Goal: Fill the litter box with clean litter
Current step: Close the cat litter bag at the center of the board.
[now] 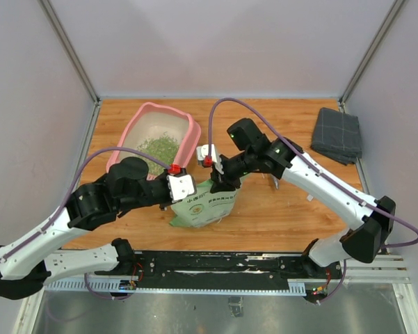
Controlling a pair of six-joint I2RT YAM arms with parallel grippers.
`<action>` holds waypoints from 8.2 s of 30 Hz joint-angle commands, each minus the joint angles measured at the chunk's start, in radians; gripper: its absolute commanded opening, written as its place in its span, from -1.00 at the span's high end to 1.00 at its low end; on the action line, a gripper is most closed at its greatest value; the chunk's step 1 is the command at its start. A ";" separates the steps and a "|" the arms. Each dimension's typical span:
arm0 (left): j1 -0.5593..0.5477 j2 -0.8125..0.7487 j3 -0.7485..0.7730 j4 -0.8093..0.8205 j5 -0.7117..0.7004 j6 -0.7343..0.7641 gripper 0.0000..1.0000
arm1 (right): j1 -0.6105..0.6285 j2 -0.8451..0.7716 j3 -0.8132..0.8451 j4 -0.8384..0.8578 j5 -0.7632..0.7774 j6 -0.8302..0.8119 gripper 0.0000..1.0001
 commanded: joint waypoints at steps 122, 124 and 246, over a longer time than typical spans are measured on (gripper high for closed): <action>0.085 -0.032 -0.220 0.107 0.352 0.152 1.00 | -0.071 -0.369 -0.129 0.026 0.100 0.162 -0.91; 0.085 -0.045 -0.229 0.115 0.355 0.174 1.00 | -0.075 -0.337 -0.135 0.007 0.109 0.166 -0.88; 0.085 -0.103 -0.350 0.247 0.385 0.147 1.00 | 0.039 -0.138 -0.204 0.210 -0.101 0.356 -0.66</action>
